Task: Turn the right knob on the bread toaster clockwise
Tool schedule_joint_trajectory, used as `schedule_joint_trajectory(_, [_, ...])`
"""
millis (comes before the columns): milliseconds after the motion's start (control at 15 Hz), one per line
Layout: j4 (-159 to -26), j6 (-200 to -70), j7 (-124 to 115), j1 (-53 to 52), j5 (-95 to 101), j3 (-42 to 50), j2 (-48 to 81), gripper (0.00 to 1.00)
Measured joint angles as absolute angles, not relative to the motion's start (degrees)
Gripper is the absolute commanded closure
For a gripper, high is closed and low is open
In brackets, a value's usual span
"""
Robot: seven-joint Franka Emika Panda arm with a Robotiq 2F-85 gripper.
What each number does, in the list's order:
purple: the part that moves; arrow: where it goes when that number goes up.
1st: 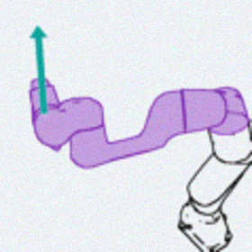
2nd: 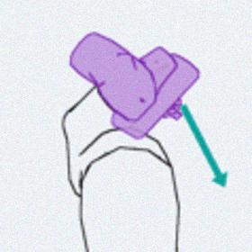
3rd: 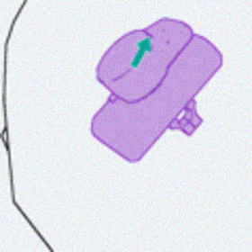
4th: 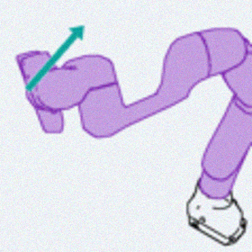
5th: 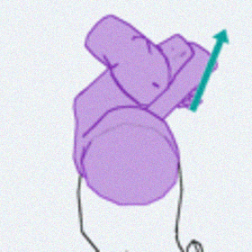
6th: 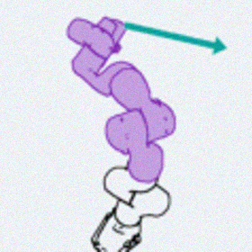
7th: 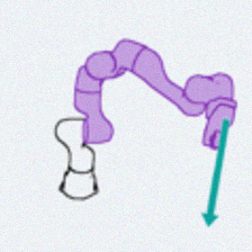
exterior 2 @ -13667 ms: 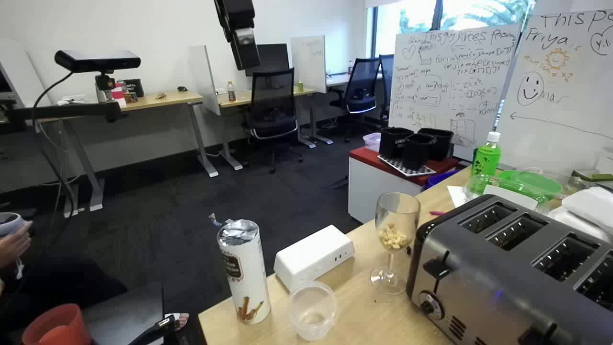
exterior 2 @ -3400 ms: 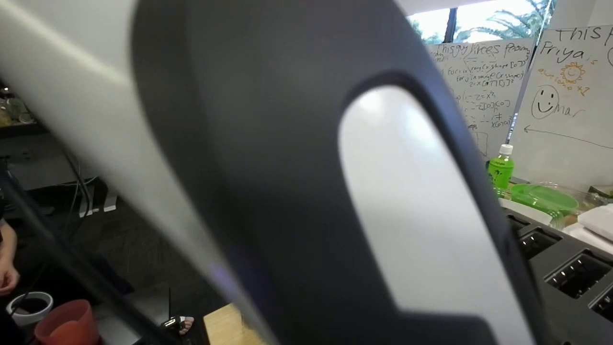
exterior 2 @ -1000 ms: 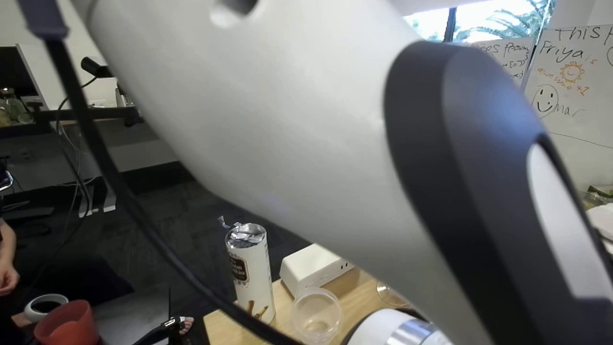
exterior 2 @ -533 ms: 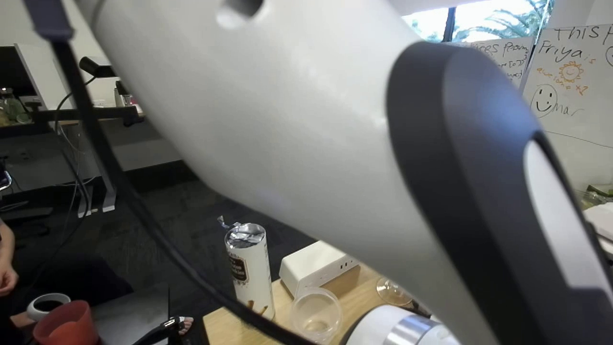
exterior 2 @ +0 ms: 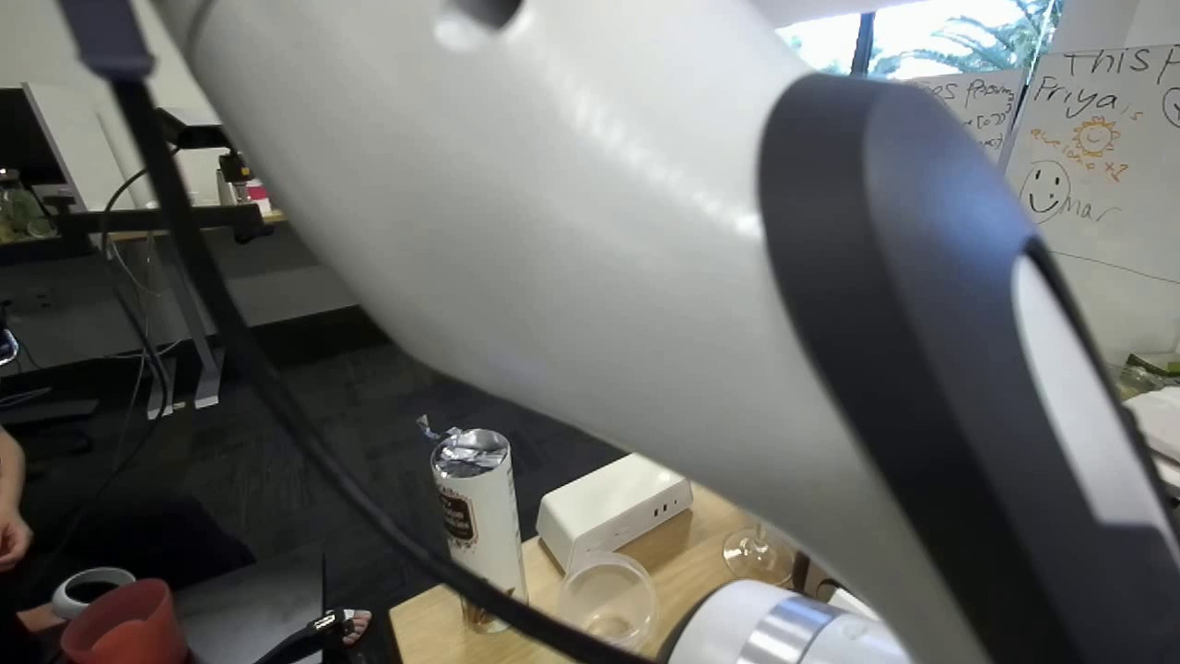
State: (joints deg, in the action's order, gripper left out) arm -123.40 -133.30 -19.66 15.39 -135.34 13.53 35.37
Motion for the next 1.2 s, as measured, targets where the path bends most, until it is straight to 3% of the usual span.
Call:
schedule_joint_trajectory(267, [-123.2,-133.8,-19.7,15.4,-135.3,13.5,35.6,0.77])
schedule_joint_trajectory(400, [-122.8,-134.4,-19.7,15.6,-135.3,13.7,35.6,0.81])
schedule_joint_trajectory(800, [-122.9,-134.8,-19.7,15.6,-135.2,13.7,35.5,0.73])
schedule_joint_trajectory(1067, [-122.8,-135.0,-19.7,15.6,-135.1,13.6,35.5,0.84])
schedule_joint_trajectory(1133, [-122.8,-135.0,-19.7,15.6,-135.1,13.6,35.5,0.96])
schedule_joint_trajectory(1200, [-122.8,-135.1,-19.7,15.6,-135.0,13.6,35.5,0.95])
